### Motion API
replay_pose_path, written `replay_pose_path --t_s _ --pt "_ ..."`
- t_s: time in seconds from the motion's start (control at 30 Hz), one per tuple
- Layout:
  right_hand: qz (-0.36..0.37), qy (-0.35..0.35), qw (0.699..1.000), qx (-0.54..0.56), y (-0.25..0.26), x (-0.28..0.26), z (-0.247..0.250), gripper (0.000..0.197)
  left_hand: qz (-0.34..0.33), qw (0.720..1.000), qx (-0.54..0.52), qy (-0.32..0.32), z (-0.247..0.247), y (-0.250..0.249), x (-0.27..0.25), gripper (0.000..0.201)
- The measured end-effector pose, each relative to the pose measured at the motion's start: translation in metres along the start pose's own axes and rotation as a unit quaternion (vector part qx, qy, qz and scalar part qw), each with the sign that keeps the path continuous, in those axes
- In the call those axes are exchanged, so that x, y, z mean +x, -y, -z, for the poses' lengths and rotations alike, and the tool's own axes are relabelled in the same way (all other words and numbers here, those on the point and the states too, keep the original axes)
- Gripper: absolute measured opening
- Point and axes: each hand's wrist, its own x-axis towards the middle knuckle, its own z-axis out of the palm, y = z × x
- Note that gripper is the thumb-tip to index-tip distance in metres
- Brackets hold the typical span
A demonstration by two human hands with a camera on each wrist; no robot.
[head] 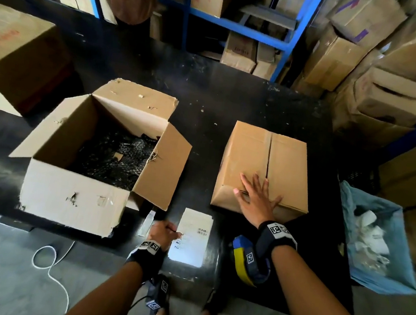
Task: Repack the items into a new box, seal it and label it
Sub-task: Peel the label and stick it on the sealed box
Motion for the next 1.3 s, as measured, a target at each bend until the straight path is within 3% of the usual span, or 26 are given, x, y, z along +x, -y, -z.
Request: replay_pose_path --t_s 0.5,0.67,0.77,0.9,0.97,1.03,1.17,1.3 --pt "0.013 0.019 1.000 0.013 -0.002 -0.004 0.007 0.061 -0.048 0.998 -0.015 -0.042 0.016 -0.004 -0.014 0.013" --pt "0.015 0.025 0.999 0.017 -0.001 -0.008 0.009 0.061 -0.114 0.993 -0.024 -0.003 0.025 -0.004 -0.023 0.017" --pt "0.012 0.032 0.999 0.037 -0.001 -0.007 0.014 0.059 -0.156 0.986 -0.065 0.013 0.036 -0.031 -0.047 0.008" --pt "0.038 0.003 0.990 0.137 -0.007 -0.008 0.020 0.051 -0.181 0.969 -0.169 -0.024 0.053 -0.074 -0.065 0.008" --pt "0.061 -0.053 0.969 0.234 -0.006 -0.020 0.022 0.040 -0.188 0.960 -0.208 -0.012 0.059 -0.096 -0.072 0.013" --pt "0.101 -0.112 0.922 0.356 0.000 -0.039 0.027 0.024 -0.202 0.948 -0.245 0.003 0.059 -0.119 -0.076 0.014" --pt "0.069 -0.048 0.818 0.568 0.021 -0.064 0.052 0.015 -0.237 0.931 -0.275 0.040 0.056 -0.167 -0.082 0.019" --pt "0.054 -0.047 0.788 0.611 0.027 -0.068 0.070 0.021 -0.271 0.928 -0.243 0.087 0.063 -0.206 -0.088 0.021"
